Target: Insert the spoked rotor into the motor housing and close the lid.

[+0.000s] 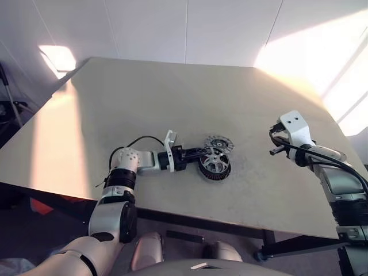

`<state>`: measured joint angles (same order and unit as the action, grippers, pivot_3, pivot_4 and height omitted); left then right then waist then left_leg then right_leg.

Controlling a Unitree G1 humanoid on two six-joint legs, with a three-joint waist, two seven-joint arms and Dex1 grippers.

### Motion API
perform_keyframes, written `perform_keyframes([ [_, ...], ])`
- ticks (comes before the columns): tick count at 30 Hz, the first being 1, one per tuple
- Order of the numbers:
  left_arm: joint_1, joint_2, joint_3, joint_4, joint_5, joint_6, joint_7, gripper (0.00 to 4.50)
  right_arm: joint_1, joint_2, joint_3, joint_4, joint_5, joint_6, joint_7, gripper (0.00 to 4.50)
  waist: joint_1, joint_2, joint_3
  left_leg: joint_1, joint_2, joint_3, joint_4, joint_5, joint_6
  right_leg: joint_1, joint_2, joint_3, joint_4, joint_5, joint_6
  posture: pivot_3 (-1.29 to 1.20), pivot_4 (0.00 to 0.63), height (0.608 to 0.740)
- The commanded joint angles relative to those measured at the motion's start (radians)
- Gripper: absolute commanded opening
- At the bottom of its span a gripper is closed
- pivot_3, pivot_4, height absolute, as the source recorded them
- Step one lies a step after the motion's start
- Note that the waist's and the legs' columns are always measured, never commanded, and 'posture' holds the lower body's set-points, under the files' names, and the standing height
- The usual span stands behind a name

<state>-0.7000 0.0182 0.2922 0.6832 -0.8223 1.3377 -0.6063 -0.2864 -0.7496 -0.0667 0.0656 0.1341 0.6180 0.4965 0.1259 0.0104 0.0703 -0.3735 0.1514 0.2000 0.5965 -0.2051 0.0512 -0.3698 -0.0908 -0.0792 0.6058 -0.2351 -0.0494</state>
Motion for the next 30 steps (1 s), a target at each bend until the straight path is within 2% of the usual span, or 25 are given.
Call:
perform_keyframes([
  [1, -0.016, -0.004, -0.003, 0.004, 0.005, -0.007, -0.021, 0.81, 0.001, -0.004, -0.041, -0.052, -0.003, -0.003, -0.007, 0.0, 0.0, 0.0, 0.0, 0.0, 0.0, 0.0, 0.0, 0.0, 0.0, 0.0, 0.0, 0.0, 0.0, 0.0, 0.0, 0.0, 0.0, 0.74],
  [20, -0.032, -0.04, -0.031, 0.059, 0.075, -0.074, -0.047, 0.81, 0.024, -0.003, -0.047, -0.093, 0.003, 0.007, -0.001, 0.0, 0.002, 0.001, 0.0, 0.004, 0.0, 0.0, 0.0, 0.0, 0.0, 0.004, 0.0, 0.0, 0.0, 0.0, 0.0, 0.0, 0.0, 0.74],
  [24, -0.028, -0.036, -0.049, 0.049, 0.091, -0.097, -0.067, 1.79, 0.018, 0.001, -0.043, -0.093, 0.003, 0.005, 0.0, 0.0, 0.004, 0.001, 0.0, 0.004, 0.0, 0.0, 0.0, 0.0, 0.0, 0.005, 0.0, 0.0, 0.0, 0.0, 0.001, 0.0, 0.0, 0.74],
  [29, -0.03, -0.032, -0.035, 0.05, 0.098, -0.114, -0.058, 3.43, 0.01, 0.008, -0.035, -0.101, 0.004, -0.001, 0.009, 0.0, 0.007, 0.002, -0.001, 0.006, -0.001, 0.0, 0.0, 0.0, 0.0, 0.007, -0.001, 0.0, -0.001, -0.001, 0.002, 0.0, 0.0, 0.74],
  [30, -0.025, -0.025, -0.039, 0.035, 0.098, -0.118, -0.066, 3.43, 0.011, 0.011, -0.036, -0.109, 0.01, -0.005, 0.014, 0.0, 0.007, 0.001, -0.001, 0.006, -0.001, 0.0, 0.0, 0.0, 0.0, 0.008, -0.001, 0.0, -0.001, -0.002, 0.004, 0.0, 0.0, 0.74],
])
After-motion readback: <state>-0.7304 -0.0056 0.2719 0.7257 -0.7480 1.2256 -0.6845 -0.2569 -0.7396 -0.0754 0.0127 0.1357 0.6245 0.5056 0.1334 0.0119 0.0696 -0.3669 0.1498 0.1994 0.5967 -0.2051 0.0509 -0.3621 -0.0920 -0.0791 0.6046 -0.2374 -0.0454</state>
